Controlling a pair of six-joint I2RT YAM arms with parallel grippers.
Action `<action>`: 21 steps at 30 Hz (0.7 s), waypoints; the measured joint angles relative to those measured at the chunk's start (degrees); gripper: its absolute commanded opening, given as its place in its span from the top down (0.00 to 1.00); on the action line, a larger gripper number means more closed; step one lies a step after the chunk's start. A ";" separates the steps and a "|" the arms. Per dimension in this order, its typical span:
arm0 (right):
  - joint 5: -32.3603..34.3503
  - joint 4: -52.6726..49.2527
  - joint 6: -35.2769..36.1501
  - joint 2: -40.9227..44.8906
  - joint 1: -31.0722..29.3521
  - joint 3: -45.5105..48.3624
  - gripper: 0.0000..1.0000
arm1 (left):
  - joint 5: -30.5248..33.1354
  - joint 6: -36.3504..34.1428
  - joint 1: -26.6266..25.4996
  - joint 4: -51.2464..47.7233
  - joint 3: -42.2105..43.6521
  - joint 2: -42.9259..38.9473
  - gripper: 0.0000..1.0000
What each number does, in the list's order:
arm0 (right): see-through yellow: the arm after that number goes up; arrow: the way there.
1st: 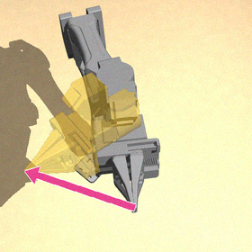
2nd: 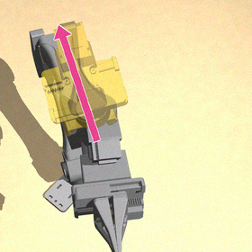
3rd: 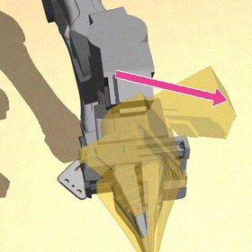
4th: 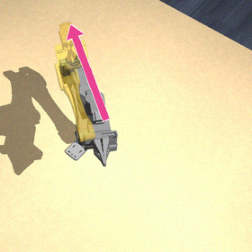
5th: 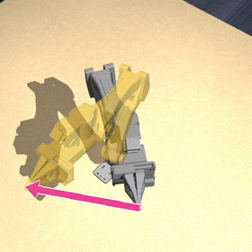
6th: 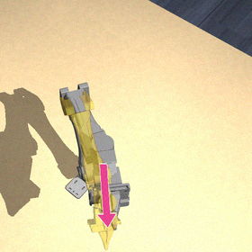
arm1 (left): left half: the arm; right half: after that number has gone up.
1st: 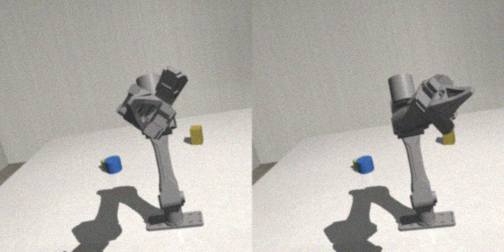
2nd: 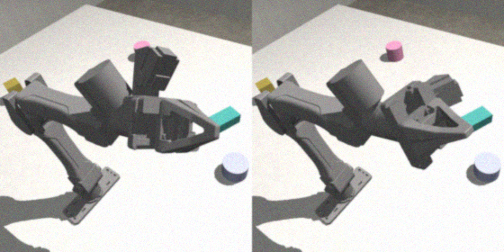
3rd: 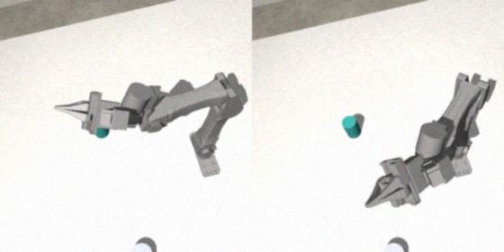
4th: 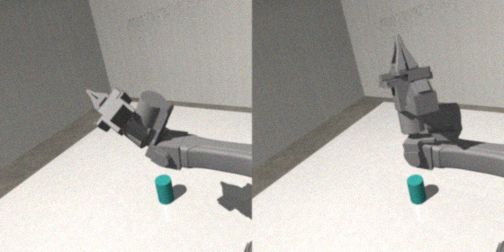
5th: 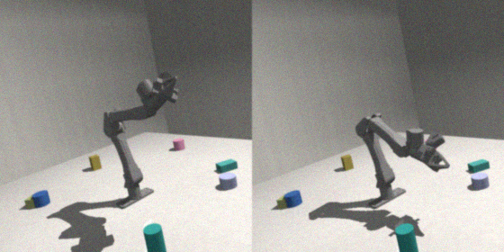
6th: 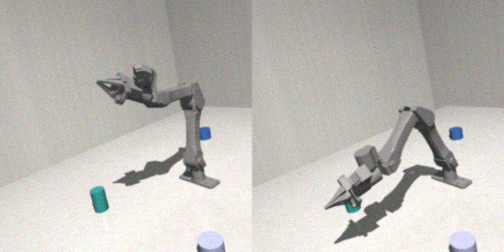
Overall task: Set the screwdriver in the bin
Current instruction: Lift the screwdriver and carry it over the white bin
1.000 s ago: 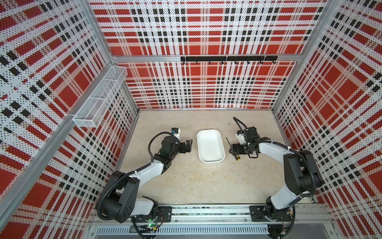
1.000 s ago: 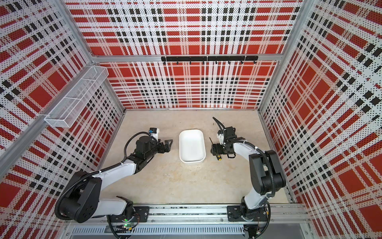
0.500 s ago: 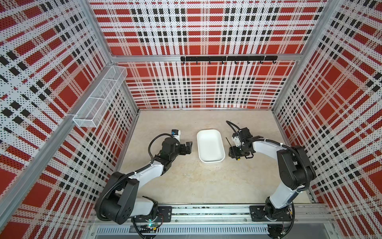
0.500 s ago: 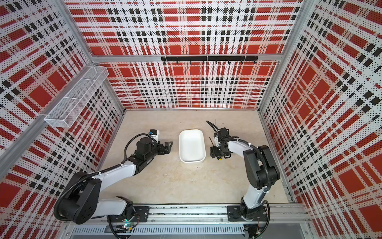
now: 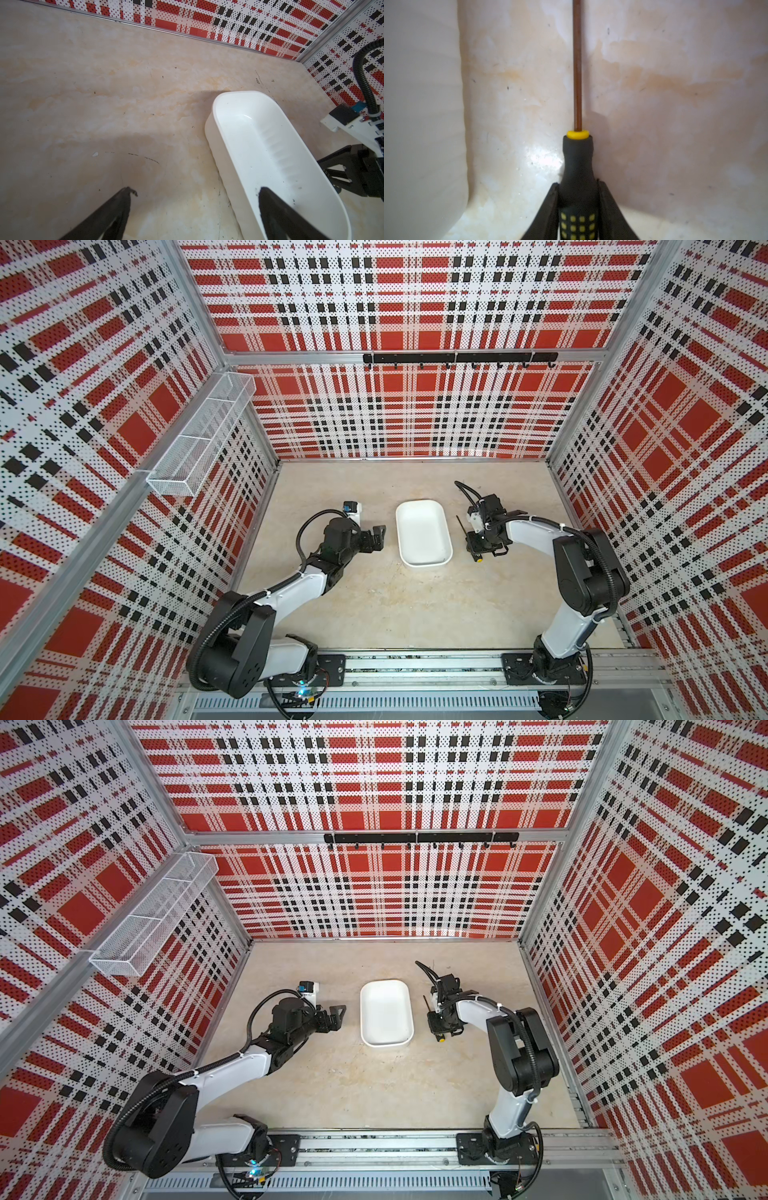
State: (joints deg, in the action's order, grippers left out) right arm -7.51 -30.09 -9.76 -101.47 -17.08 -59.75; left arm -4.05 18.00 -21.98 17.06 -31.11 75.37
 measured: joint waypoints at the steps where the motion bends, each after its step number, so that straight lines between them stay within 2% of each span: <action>1: 0.00 0.00 -0.07 0.00 0.00 0.00 0.84 | 0.00 0.02 0.00 -0.07 0.02 0.00 0.02; 6: -0.37 0.09 -0.44 0.24 0.00 0.15 1.00 | -0.02 0.00 0.00 -0.22 0.02 0.00 0.02; 13: -2.43 -3.37 -3.30 6.71 -0.02 1.73 1.00 | -0.04 -0.02 -0.02 -1.53 0.02 -0.42 0.02; 21: 6.01 -8.00 -14.47 24.22 -4.76 -0.63 1.00 | -0.02 -0.20 -0.02 -2.62 0.02 -1.88 0.02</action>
State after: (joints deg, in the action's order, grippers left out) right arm -1.50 -38.09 -24.23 -77.25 -21.85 -60.38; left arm -4.08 17.80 -22.00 14.44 -31.09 73.49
